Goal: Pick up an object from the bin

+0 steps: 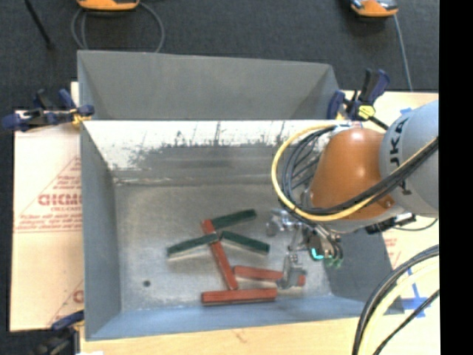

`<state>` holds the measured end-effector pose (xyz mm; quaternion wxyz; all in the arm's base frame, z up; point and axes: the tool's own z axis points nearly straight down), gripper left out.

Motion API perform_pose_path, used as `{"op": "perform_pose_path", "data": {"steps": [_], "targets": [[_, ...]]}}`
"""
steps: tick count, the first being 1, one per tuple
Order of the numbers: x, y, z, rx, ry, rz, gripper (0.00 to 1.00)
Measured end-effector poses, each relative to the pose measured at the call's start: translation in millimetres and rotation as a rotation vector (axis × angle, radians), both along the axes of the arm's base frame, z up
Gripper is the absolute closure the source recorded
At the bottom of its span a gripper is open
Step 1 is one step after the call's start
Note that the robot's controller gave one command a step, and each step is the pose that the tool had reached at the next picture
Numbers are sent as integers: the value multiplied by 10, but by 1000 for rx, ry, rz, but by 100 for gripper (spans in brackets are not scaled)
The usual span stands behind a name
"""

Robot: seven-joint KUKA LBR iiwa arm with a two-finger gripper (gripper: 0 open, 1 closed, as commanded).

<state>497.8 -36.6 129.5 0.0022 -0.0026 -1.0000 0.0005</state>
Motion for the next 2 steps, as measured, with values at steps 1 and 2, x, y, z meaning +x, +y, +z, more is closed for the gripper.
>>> {"op": "perform_pose_path", "data": {"steps": [1, 2], "targets": [[-120, -24, -578, -1, -13, 168, 0], [-106, -23, -552, -1, -15, 171, 100]]}}
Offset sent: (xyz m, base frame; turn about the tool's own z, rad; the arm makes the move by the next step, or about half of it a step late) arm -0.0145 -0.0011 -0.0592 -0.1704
